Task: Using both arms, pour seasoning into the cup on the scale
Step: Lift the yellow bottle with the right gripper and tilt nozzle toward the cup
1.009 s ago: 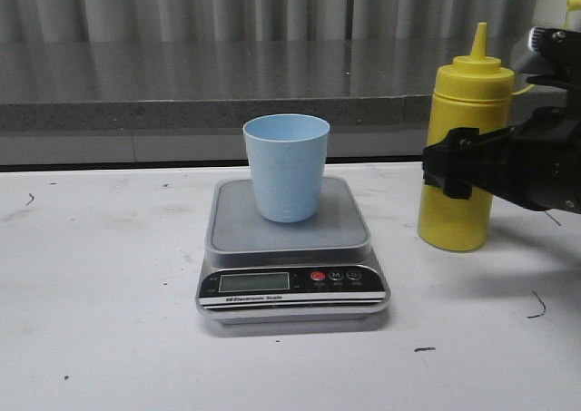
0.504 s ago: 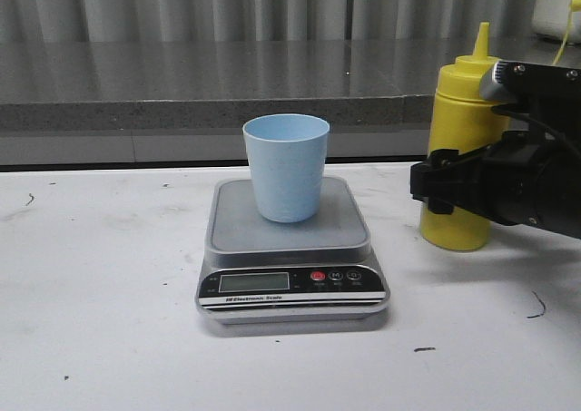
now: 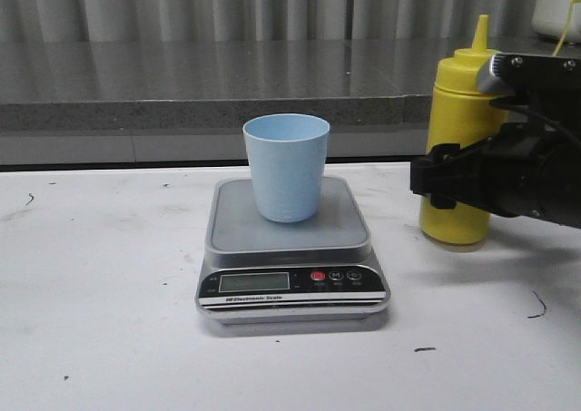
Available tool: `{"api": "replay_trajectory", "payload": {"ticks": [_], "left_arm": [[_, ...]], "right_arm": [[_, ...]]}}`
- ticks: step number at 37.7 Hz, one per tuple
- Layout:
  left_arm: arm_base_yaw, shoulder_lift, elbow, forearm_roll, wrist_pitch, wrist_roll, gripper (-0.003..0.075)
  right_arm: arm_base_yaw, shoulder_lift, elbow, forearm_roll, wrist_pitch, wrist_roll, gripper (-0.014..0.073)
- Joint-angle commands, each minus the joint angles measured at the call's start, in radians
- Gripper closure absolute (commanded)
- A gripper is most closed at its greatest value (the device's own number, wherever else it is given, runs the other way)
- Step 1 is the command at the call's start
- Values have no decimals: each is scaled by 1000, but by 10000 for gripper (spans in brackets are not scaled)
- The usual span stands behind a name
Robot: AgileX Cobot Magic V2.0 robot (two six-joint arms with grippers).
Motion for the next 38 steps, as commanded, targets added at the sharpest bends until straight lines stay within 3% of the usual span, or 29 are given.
{"api": "replay_trajectory", "payload": {"ticks": [1, 6, 17, 23, 31, 38], "left_arm": [[0, 10, -25, -13, -87, -8, 740], [0, 10, -25, -13, -87, -8, 740], [0, 10, -25, -13, -87, -8, 740], [0, 10, -25, -13, -87, -8, 740], [0, 10, -25, -13, -87, -8, 740], [0, 10, -25, -13, -87, -8, 740]], "right_arm": [[-1, -112, -26, -27, -69, -101, 426], [-1, -179, -60, -28, 57, -250, 426], [-1, -217, -244, -29, 416, -775, 426], [-1, -217, -286, -29, 420, -1065, 426], [-1, -217, -318, -29, 415, -1341, 430], [-1, -217, -363, -29, 409, -1473, 482]]}}
